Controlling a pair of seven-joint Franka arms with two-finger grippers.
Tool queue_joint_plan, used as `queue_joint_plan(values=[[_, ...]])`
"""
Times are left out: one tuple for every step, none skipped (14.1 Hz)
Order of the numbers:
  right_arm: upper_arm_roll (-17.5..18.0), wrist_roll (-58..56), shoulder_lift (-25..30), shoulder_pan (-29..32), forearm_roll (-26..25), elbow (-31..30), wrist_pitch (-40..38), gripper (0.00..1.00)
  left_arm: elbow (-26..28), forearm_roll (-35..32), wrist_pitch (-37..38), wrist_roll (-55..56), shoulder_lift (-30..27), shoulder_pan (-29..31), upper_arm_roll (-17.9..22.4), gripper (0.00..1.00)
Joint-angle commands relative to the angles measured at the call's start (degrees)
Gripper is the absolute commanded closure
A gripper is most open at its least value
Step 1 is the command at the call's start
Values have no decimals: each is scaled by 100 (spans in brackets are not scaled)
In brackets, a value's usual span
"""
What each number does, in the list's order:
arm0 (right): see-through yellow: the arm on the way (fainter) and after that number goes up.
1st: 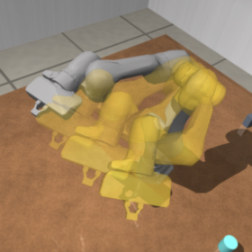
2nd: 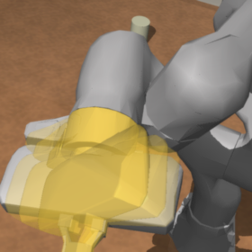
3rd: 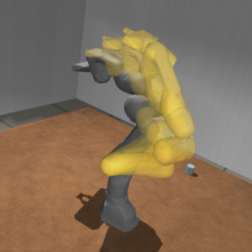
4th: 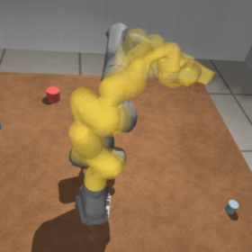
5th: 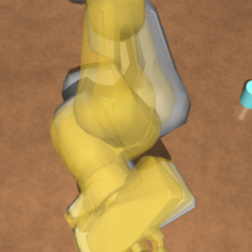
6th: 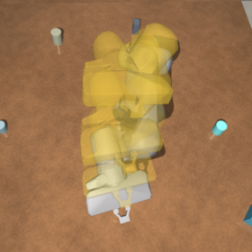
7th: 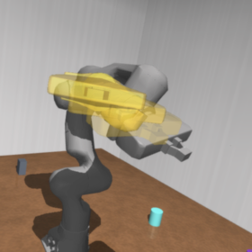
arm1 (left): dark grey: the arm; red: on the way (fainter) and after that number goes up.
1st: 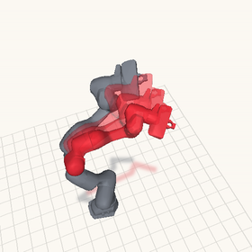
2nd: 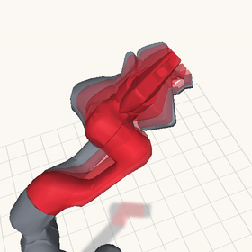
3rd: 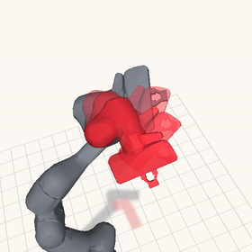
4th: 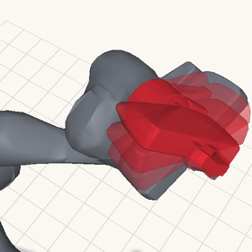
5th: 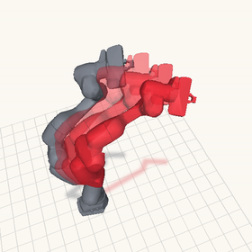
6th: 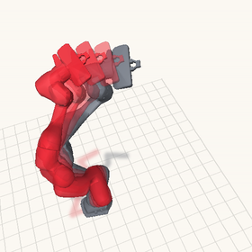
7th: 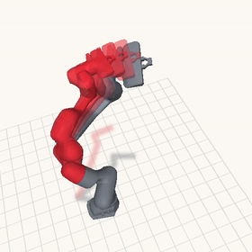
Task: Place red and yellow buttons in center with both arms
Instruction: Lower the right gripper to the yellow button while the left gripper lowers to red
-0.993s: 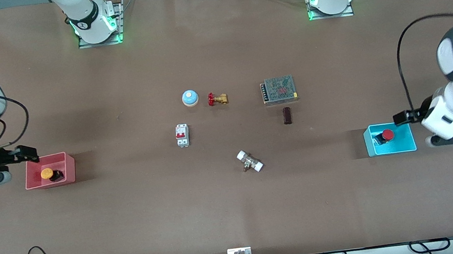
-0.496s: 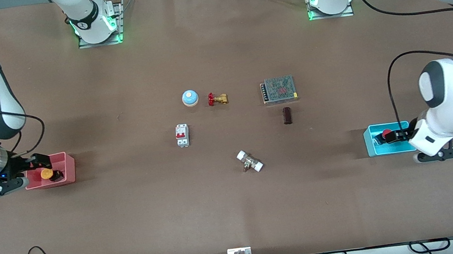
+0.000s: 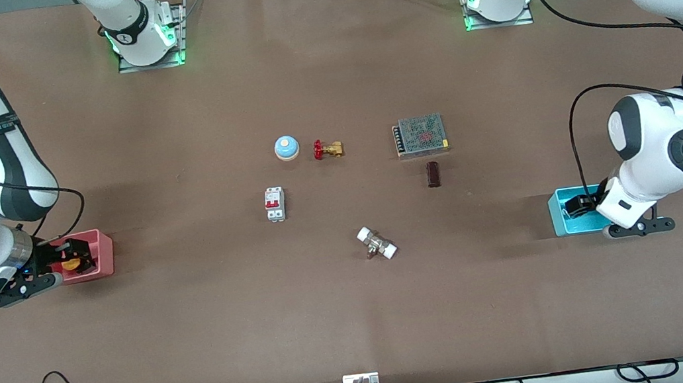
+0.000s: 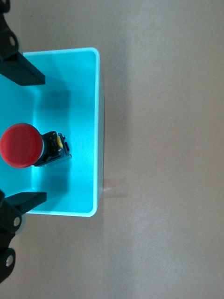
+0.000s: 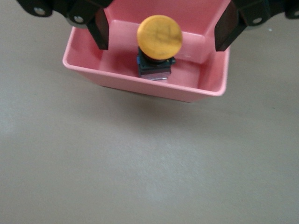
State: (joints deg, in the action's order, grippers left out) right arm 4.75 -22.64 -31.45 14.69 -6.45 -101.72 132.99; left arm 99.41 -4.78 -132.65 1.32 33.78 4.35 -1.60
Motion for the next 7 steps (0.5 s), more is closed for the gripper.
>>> queue_joint_plan(values=[[70,-91,-28,95,-75,-15,139,0,140,-40,-103,-114,-48,40,-25,0],[61,-91,-45,113,-75,-15,157,0,140,-40,-173,-114,-30,40,-16,0],[61,-91,-106,139,-84,-15,227,0,175,-40,-295,-114,14,40,-16,0],[61,-91,-150,148,-84,-24,323,0,236,-40,-357,-114,32,40,-25,0],[61,-91,-186,148,-84,-15,341,0,263,-40,-427,-114,49,40,-25,0],[61,-91,-203,148,-84,-15,342,0,272,-40,-463,-114,76,40,-16,1],[61,-91,-230,148,-84,-15,359,0,272,-40,-463,-114,102,40,-25,2]])
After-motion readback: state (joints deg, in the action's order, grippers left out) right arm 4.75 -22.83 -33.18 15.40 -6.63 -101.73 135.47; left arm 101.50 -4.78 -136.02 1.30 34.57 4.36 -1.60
